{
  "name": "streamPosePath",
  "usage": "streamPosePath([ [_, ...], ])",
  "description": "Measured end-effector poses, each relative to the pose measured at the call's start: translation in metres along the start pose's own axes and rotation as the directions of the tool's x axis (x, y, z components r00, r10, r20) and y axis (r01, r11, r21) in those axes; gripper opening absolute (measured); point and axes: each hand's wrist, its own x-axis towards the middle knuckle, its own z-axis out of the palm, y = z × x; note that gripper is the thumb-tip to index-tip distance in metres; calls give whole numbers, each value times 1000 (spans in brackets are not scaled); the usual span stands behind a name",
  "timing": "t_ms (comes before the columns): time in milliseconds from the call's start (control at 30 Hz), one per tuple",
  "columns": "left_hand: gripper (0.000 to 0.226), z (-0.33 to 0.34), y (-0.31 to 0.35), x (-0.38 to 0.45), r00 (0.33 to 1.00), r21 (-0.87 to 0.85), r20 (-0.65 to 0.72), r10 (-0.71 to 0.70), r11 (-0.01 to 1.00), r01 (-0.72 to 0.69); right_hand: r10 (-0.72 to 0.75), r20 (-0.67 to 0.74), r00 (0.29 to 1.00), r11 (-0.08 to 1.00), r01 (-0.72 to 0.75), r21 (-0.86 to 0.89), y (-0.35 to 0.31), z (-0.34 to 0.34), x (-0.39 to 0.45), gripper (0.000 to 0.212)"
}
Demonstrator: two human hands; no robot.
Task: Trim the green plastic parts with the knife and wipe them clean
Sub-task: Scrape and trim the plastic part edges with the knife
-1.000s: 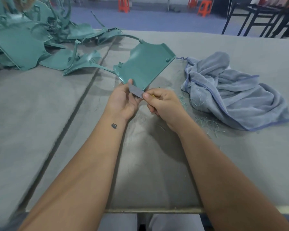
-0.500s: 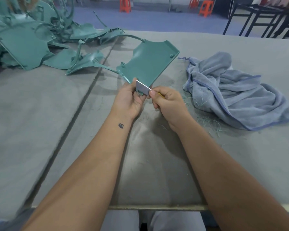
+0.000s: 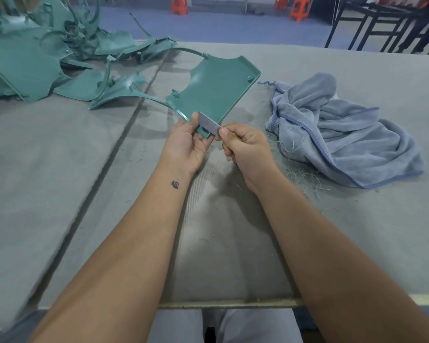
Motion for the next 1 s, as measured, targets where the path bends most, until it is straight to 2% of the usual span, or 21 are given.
streamPosePath([
  [433, 25, -2, 1, -3, 1000, 51, 20, -3, 999, 2, 27, -38, 999, 997, -24, 68, -1, -1, -1, 28],
  [500, 24, -4, 2, -3, 1000, 62, 8, -8, 998, 7, 60, -89, 994, 986, -45, 158, -3, -1, 1, 26],
  [567, 25, -7, 4, -3, 1000, 78, -24, -12, 997, 14, 147, -164, 975, 929, -79, 361, -4, -7, 5, 25],
  [633, 25, -11, 7, -3, 999, 91, -39, 6, 996, -3, 182, -168, 969, 884, -87, 459, -3, -13, 8, 25],
  [733, 23, -11, 11, -3, 998, 94, -57, 24, 995, -18, 196, -155, 968, 876, -101, 472, -3, -13, 8, 25],
  [867, 23, -13, 14, -3, 997, 73, -82, 4, 997, 2, 258, -190, 947, 812, -106, 574, -6, -19, 9, 23],
  [1000, 34, -13, 18, 2, 989, 49, -145, 12, 999, -5, 263, -213, 941, 850, -121, 513, -9, -24, 10, 29],
])
